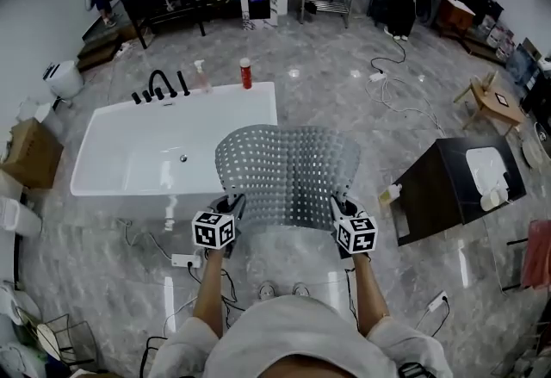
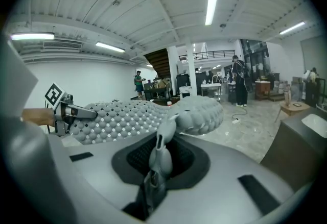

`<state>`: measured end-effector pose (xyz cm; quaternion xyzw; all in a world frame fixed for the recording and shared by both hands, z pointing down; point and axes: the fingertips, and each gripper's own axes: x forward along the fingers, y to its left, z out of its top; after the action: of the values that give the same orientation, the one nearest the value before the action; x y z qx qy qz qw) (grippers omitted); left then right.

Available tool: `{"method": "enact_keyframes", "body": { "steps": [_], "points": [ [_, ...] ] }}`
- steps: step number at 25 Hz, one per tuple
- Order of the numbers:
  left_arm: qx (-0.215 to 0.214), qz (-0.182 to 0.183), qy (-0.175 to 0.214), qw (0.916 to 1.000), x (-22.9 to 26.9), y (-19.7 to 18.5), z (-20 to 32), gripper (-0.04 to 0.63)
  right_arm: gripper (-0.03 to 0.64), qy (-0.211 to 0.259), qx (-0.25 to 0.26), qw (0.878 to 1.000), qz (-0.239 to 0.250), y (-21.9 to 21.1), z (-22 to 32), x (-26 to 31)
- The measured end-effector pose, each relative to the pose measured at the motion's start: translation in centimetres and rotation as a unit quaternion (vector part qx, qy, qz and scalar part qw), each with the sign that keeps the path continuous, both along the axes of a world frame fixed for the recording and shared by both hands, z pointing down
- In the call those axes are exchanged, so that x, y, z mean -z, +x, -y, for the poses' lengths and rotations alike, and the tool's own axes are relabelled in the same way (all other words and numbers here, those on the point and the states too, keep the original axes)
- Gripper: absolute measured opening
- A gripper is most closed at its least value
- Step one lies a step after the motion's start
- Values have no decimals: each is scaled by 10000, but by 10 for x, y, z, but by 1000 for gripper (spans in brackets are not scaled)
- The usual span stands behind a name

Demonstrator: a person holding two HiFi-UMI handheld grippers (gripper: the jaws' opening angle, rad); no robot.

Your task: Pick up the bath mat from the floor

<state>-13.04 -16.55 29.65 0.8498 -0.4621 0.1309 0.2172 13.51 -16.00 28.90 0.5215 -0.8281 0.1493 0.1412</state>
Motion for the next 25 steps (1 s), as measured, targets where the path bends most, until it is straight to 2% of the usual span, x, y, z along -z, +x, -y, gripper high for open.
{"method": "enact_keyframes", "body": {
  "steps": [10, 25],
  "points": [
    [43, -60, 166, 9998, 12, 6, -4, 44, 49, 175, 42, 9998, 86, 1, -4, 15],
    [-20, -74, 145, 9999, 13, 12, -5, 44, 49, 151, 77, 9998, 56, 0, -5, 17]
  ]
}}
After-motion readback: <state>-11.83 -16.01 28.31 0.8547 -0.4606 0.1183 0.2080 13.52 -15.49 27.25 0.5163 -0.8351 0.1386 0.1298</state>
